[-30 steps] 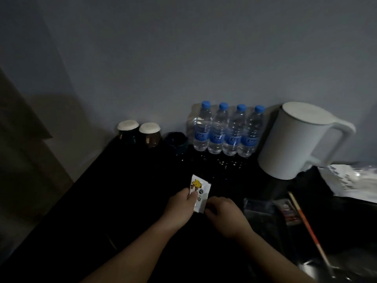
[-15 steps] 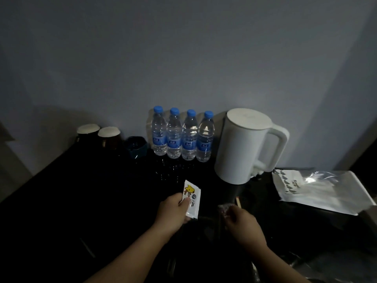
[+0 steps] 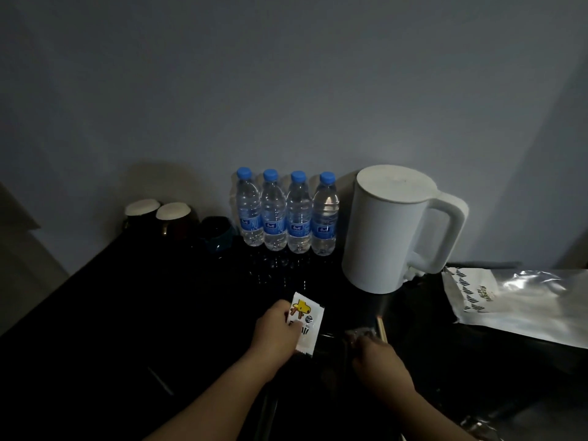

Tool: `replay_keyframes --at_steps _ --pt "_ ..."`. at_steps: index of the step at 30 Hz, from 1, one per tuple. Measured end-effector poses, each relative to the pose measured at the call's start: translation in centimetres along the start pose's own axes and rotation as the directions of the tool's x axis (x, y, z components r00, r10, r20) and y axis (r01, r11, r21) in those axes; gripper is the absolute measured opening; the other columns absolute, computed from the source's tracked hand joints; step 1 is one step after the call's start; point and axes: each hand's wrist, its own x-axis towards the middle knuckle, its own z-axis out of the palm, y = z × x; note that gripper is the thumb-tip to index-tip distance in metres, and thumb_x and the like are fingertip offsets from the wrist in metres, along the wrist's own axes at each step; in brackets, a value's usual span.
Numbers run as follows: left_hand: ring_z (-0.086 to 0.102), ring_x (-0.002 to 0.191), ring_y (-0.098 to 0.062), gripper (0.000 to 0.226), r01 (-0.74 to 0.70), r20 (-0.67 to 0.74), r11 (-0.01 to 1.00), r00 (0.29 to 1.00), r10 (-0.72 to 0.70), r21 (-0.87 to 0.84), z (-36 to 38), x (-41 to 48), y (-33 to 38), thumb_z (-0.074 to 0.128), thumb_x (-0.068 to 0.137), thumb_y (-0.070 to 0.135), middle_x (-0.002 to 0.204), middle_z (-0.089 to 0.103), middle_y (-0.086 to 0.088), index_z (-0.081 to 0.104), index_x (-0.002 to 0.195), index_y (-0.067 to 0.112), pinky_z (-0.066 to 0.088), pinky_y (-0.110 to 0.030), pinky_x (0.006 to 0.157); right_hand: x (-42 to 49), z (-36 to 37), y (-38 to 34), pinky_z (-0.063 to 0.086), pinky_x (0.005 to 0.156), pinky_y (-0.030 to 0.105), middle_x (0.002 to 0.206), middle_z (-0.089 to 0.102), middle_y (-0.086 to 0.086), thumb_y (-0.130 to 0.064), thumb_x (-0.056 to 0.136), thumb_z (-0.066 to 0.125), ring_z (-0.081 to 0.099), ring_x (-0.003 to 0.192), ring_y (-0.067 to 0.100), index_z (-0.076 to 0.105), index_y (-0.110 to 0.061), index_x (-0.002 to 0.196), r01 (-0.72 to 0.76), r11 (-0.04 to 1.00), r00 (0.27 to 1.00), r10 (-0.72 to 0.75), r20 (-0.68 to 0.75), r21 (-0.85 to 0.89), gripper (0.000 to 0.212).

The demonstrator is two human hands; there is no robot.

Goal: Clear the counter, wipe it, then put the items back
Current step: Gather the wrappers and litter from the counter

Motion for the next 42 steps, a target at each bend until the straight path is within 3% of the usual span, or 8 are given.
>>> replay_keyframes --at_steps 9,15,18,23,27,31,38,42 --pt "0.065 0.093 -0.017 0.020 0.003 0.005 0.999 1.000 -0.003 -0.040 -0.3 1.8 -0.6 0.051 0.093 0.007 0.098 0.067 0.001 0.056 0.084 0.025 0.058 -0.040 0.081 1.3 0.5 0.2 0.044 0.097 0.029 0.135 0.050 0.004 -0.022 0.099 0.038 0.048 0.123 0.022 0.044 -0.017 0.135 0.014 0.963 1.000 -0.010 0.015 -0.271 0.038" --pt "0.064 0.094 -0.011 0.016 -0.021 0.008 1.000 1.000 0.021 0.020 -0.6 2.5 -0.1 0.051 0.094 0.008 0.100 0.067 0.004 0.057 0.091 0.022 0.055 -0.026 0.077 1.2 0.5 -0.2 0.044 0.097 0.031 0.137 0.049 0.008 -0.010 0.099 0.034 0.049 0.124 0.022 0.041 -0.011 0.138 0.017 0.942 1.000 -0.016 0.006 -0.336 0.040" --pt "0.065 0.093 -0.013 0.016 -0.015 0.005 1.000 1.000 0.015 0.016 -1.2 2.7 0.1 0.052 0.093 0.008 0.099 0.067 0.004 0.057 0.092 0.023 0.057 -0.031 0.079 1.2 0.0 -0.2 0.042 0.098 0.032 0.141 0.047 0.007 -0.009 0.100 0.028 0.049 0.125 0.023 0.035 -0.013 0.143 0.028 0.944 0.999 -0.015 0.042 -0.330 0.043" --pt "0.065 0.091 -0.015 0.015 0.013 0.006 1.000 1.000 -0.013 -0.024 -1.1 2.0 0.2 0.052 0.093 0.007 0.099 0.066 0.001 0.057 0.094 0.021 0.058 -0.028 0.068 0.4 -2.6 -0.2 0.044 0.092 0.026 0.130 0.054 -0.001 -0.019 0.099 0.034 0.054 0.118 0.015 0.044 -0.026 0.134 -0.107 0.991 0.993 0.111 0.051 -0.075 0.038" --pt "0.062 0.086 -0.009 0.022 0.017 0.001 0.997 1.000 -0.017 -0.074 0.4 0.7 1.2 0.049 0.093 0.003 0.096 0.065 0.004 0.055 0.092 0.024 0.046 -0.016 0.062 -1.2 -3.6 -2.0 0.045 0.073 0.027 0.108 0.063 0.003 -0.024 0.090 0.046 0.061 0.101 0.021 0.055 -0.019 0.107 -0.159 0.976 0.973 0.181 -0.143 0.151 0.020" --pt "0.062 0.085 -0.016 0.024 0.090 0.011 0.960 0.996 -0.090 -0.265 2.1 -0.8 3.4 0.041 0.097 0.008 0.094 0.064 -0.002 0.054 0.084 0.024 0.056 -0.034 0.075 -2.3 -5.0 -4.4 0.048 0.066 0.031 0.081 0.064 0.003 -0.019 0.083 0.055 0.060 0.075 0.018 0.062 -0.011 0.086 -0.008 0.915 0.925 0.160 -0.346 0.402 0.011" --pt "0.061 0.079 -0.024 0.023 0.200 0.091 0.765 0.979 -0.183 -0.612 2.6 -4.8 7.0 0.040 0.100 0.034 0.098 0.065 -0.012 0.054 0.091 0.018 0.052 -0.037 0.071 -6.0 -6.1 -6.0 0.032 0.055 0.017 0.088 0.052 -0.002 -0.018 0.086 0.051 0.047 0.070 0.008 0.043 -0.022 0.071 0.141 0.907 0.933 0.012 -0.359 0.397 0.017" --pt "0.060 0.068 -0.021 0.008 0.191 0.099 0.765 0.981 -0.165 -0.615 1.9 -6.9 6.7 0.055 0.094 0.017 0.082 0.065 -0.010 0.057 0.091 0.011 0.049 -0.029 0.059 -7.9 -5.5 -5.9 0.033 0.060 0.016 0.090 0.049 -0.005 -0.023 0.084 0.052 0.047 0.077 0.008 0.044 -0.024 0.072 0.223 0.904 0.931 -0.087 -0.354 0.365 0.015"
